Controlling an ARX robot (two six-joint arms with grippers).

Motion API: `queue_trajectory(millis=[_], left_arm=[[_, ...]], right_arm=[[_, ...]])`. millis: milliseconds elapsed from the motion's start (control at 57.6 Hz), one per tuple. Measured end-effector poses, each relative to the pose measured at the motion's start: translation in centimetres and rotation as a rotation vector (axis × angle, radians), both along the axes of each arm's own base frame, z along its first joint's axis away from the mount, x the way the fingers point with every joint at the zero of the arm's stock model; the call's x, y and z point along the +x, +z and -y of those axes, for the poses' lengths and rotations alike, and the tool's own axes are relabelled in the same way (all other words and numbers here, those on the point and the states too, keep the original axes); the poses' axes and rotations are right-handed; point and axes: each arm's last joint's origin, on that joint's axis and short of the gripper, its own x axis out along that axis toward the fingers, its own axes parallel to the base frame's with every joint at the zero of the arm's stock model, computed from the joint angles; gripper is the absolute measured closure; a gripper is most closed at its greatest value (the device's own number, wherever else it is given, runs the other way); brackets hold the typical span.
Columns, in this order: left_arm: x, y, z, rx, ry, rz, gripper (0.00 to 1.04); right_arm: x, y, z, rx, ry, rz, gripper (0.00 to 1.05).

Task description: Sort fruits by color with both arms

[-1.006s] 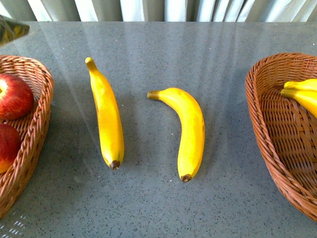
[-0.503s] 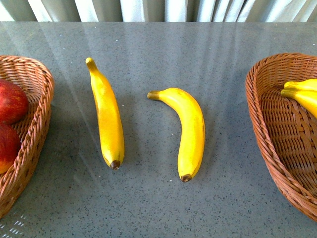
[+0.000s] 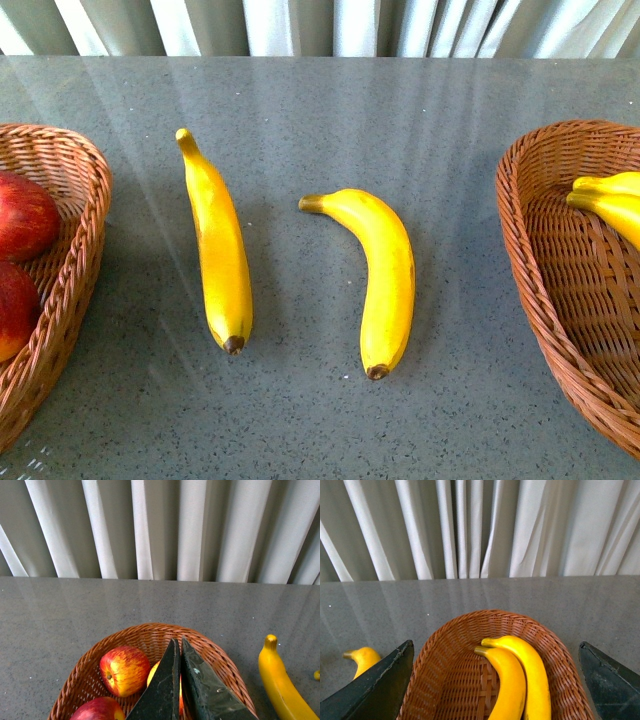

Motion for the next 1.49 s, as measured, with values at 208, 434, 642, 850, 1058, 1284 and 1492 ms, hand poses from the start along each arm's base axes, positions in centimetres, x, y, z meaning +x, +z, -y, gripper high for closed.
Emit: queue_trajectory(millis=[208, 434, 642, 850, 1058, 1284, 1492], left_arm=[[-1.1, 0.2, 0.0, 0.000, 0.000, 0.010, 1.03], [-1.9, 0.6, 0.0, 0.000, 0.000, 0.021, 1.03], [-2.8, 0.8, 0.0, 0.000, 0.000, 0.028, 1.03], [-3.6, 0.9, 0.0, 0.000, 0.000, 0.031, 1.03], [-4.0, 0.9, 0.0, 0.000, 0.000, 0.031, 1.03], [-4.7, 0.6, 0.0, 0.000, 0.000, 0.020, 1.03], [-5.3, 0.4, 0.0, 0.000, 0.001, 0.013, 1.03]], right_arm=[[0.0, 0.0, 0.0, 0.000, 0.000, 0.000, 0.09], [0.0, 0.0, 0.0, 0.000, 0.000, 0.000, 0.09], [0.0, 0.0, 0.0, 0.000, 0.000, 0.000, 0.09], [0.0, 0.0, 0.0, 0.000, 0.000, 0.000, 0.09], [0.0, 0.0, 0.0, 0.000, 0.000, 0.000, 0.09], [0.0, 0.0, 0.0, 0.000, 0.000, 0.000, 0.09], [0.0, 0.0, 0.0, 0.000, 0.000, 0.000, 0.09]])
